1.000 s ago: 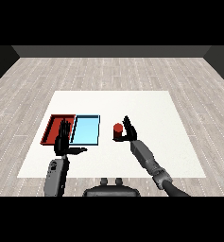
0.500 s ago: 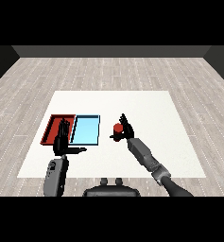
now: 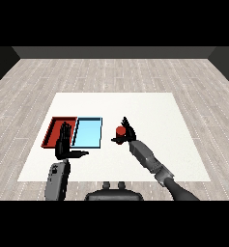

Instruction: Pick the red can and put it in the red box

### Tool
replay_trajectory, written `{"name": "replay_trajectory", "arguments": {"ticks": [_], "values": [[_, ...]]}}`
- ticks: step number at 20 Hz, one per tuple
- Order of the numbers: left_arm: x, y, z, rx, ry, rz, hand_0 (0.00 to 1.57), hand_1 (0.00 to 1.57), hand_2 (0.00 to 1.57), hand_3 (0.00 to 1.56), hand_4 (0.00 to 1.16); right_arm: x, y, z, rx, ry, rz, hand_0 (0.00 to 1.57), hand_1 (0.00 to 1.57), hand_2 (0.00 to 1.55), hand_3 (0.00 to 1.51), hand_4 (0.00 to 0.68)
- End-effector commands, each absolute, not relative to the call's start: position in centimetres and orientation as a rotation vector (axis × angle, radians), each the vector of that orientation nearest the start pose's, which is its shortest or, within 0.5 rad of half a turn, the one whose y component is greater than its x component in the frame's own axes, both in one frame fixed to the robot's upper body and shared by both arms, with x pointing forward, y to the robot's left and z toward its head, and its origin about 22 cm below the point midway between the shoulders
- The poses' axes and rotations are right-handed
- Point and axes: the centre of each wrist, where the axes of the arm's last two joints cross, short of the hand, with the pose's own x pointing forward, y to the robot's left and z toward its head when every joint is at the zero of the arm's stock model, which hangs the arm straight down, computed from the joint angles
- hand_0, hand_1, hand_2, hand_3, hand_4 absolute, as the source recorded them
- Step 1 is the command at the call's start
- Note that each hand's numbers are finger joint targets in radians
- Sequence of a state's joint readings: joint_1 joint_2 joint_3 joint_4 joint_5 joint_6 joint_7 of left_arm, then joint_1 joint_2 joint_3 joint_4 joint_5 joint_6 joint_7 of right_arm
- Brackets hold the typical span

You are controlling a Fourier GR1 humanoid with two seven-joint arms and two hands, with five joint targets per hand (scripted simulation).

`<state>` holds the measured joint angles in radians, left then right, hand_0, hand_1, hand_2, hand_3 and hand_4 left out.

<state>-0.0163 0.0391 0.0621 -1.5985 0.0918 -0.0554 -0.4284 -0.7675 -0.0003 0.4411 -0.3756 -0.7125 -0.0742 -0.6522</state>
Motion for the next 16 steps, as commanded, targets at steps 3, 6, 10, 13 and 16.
{"name": "replay_trajectory", "arguments": {"ticks": [3,6,10,13,16], "values": [[24.3,25.2,1.0,-0.032,-2.055,0.053,0.0,0.0,0.0,0.0,0.0,34.9,-11.3,-7.3,0.202,-1.574,-0.048,0.51,0.51,0.67,0.43,0.0],[23.6,25.3,0.6,-0.022,-2.031,0.055,0.0,0.0,0.0,0.0,0.0,36.9,-11.0,-5.3,0.078,-1.57,-0.021,1.46,1.46,1.46,1.42,0.611],[23.8,25.9,2.0,-0.014,-2.045,0.017,0.0,0.0,0.0,0.0,0.0,35.4,-9.4,-5.4,0.056,-1.606,-0.023,1.47,1.47,1.46,1.4,0.6],[24.7,26.2,1.1,-0.032,-2.043,0.052,0.0,0.0,0.0,0.0,0.0,36.6,-10.3,-5.3,0.052,-1.601,0.002,1.46,1.46,1.45,1.4,0.587],[23.6,23.6,1.6,-0.03,-2.027,0.033,0.0,0.0,0.0,0.0,0.0,35.0,-9.7,-6.1,0.049,-1.615,0.045,1.47,1.47,1.44,1.38,0.597]]}}
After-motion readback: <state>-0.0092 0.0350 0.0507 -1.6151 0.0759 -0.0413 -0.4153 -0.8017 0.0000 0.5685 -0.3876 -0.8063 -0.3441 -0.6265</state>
